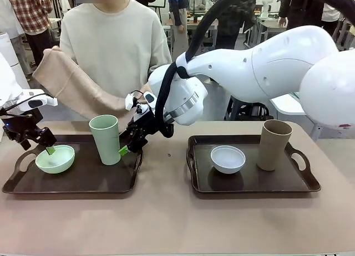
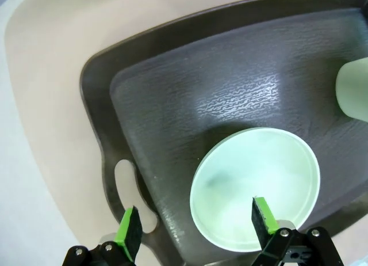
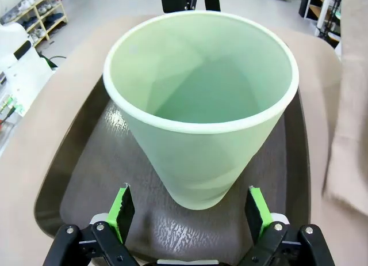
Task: Set up a tray with a mat and arrange the tableware.
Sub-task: Pick up the Picnic Bowl and Reusable plastic cup from the Handle tray in front of the human's position and hold them in the air.
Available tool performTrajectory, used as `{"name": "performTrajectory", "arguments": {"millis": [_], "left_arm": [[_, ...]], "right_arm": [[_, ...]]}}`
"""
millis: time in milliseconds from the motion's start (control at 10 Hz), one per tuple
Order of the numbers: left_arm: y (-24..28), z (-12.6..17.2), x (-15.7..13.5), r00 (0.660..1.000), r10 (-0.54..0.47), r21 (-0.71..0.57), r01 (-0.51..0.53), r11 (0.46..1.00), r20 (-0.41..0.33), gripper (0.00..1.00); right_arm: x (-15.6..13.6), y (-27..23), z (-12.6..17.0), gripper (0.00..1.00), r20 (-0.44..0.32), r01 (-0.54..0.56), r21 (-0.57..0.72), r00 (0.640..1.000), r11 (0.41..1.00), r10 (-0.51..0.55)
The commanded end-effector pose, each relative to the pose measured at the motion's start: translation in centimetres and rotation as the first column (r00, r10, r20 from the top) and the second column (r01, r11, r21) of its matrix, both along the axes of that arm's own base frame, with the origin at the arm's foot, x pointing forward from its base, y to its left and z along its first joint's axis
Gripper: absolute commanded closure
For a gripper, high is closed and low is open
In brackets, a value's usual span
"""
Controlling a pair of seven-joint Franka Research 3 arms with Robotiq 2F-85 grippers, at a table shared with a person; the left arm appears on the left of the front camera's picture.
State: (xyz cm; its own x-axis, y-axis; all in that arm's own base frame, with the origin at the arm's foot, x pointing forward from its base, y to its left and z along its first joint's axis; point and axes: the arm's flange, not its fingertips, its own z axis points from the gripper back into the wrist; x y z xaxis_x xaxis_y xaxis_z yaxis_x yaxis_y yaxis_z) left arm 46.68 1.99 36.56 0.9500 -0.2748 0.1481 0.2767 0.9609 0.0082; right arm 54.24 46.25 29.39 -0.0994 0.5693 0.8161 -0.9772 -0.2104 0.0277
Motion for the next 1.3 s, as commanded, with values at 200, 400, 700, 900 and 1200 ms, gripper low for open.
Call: {"name": "performTrajectory", "arguments": {"millis": [200,400,700,900,1200], "left_arm": [[0.0,-1.4,-0.4,0.998,-0.058,-0.001,0.058,0.998,0.019,0.0],[0.0,-1.8,-0.2,0.998,-0.058,0.002,0.058,0.998,0.007,0.0],[-0.7,-2.5,0.2,0.998,-0.057,-0.003,0.057,0.998,-0.001,0.0],[-0.7,-2.8,0.4,0.999,-0.051,-0.001,0.051,0.999,-0.005,0.0],[-0.9,-3.0,1.3,0.999,-0.037,-0.015,0.037,0.999,-0.008,0.0]], "right_arm": [[1.7,2.5,-0.7,0.0,0.005,-0.013,0.0,1.0,1.0,0.013],[1.8,3.1,-1.0,0.0,-0.013,-0.03,0.005,0.999,1.0,0.03],[2.0,4.1,-1.0,0.0,-0.041,-0.042,0.035,0.998,0.999,0.043],[2.0,4.8,-1.0,0.0,-0.059,-0.05,0.042,0.997,0.998,0.052],[2.1,5.7,-1.1,0.0,-0.069,-0.067,0.044,0.995,0.997,0.07]]}}
